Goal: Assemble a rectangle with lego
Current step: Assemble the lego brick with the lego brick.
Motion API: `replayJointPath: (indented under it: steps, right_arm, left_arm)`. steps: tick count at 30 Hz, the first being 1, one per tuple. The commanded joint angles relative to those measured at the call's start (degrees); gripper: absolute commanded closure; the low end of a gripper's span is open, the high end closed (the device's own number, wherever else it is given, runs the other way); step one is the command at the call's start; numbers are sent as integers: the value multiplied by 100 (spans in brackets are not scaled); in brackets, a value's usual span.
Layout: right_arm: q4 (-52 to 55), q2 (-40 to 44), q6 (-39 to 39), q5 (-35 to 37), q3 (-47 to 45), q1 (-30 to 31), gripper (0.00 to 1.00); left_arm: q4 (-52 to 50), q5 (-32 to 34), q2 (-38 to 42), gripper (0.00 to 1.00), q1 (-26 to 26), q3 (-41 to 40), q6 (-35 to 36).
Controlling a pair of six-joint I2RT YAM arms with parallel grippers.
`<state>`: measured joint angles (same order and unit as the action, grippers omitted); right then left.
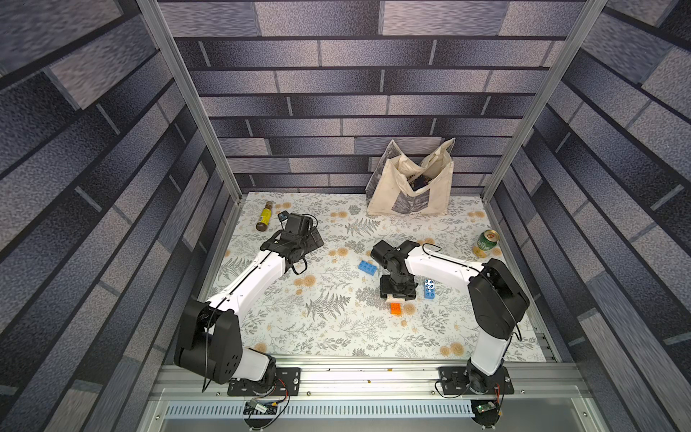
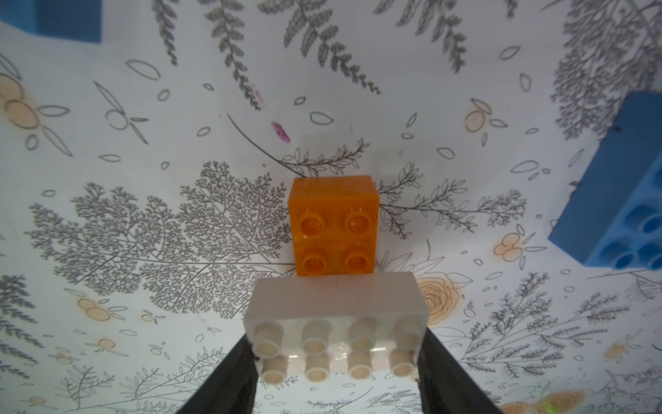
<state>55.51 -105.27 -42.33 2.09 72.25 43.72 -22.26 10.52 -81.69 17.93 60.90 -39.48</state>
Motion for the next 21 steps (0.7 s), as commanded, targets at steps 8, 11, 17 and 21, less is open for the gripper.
replayJointPath:
  steps: [8, 11, 17, 21]
  right_arm:
    - [-112, -830, 246, -429, -273, -22, 81]
    - [57, -762, 294, -287, -97, -25, 73]
    - [313, -564, 334, -63, 342, -23, 57]
    - [406, -452, 339, 12, 564, -22, 40]
  left_arm:
    - [-147, 29, -31, 0, -43, 111, 22]
    - [-140, 18, -13, 0, -42, 85, 7]
    - [-129, -11, -14, 0, -37, 77, -6]
    - [-124, -12, -5, 0, -43, 73, 7]
